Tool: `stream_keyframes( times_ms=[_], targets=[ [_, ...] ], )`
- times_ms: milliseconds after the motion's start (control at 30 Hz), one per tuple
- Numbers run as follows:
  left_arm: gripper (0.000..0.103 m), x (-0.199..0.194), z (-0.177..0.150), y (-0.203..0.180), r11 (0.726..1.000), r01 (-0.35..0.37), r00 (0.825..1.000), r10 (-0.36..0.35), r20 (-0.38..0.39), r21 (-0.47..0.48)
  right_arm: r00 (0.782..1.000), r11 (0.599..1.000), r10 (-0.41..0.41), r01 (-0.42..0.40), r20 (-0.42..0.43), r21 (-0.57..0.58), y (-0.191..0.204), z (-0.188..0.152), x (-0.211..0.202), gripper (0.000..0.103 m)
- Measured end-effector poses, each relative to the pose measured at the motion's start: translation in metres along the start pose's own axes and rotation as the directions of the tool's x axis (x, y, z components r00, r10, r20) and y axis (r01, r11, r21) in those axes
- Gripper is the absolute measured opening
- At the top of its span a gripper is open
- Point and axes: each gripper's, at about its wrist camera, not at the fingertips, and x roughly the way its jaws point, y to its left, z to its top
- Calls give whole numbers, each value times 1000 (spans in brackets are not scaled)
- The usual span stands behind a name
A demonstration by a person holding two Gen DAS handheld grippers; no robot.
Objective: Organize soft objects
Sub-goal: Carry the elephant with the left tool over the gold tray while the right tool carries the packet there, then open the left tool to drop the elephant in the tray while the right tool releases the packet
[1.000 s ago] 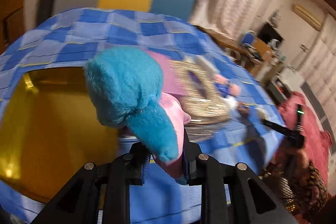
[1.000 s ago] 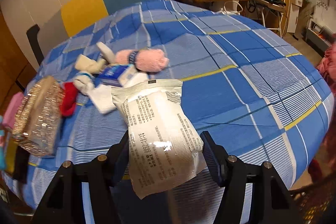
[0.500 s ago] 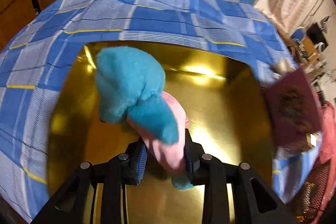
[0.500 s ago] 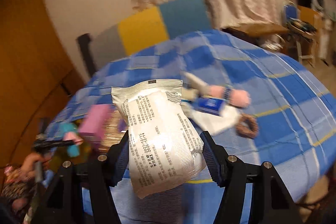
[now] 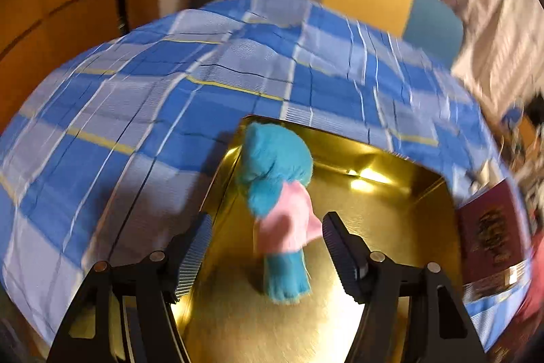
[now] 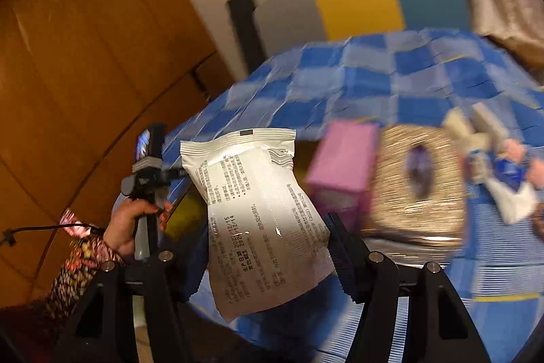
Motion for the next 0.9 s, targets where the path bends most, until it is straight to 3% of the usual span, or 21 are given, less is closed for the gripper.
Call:
stream_keyframes(
  times_ms=[100, 233, 400, 700, 900],
  targets=[
    [68, -25, -23, 9, 996, -3, 999, 7, 45, -87, 998, 999, 5, -7, -61, -44, 21, 3, 45, 65],
    [68, -47, -57, 11, 991, 0, 996, 12, 88, -135, 992, 998, 2, -10, -128, -62, 39, 9, 106, 65],
    [68, -63, -92, 15, 982, -3, 993, 25, 117, -188, 981, 997, -65, 56, -181, -53, 50, 23, 177, 65],
    [67, -82, -113, 33, 967, 10, 988, 30, 151, -254, 951, 963, -257, 267, -170, 35, 48, 56, 249, 66],
    [67, -80, -118, 42, 957, 12, 990, 30, 141, -288, 939, 948, -295, 310, -174, 65, 47, 68, 282, 74]
  ],
)
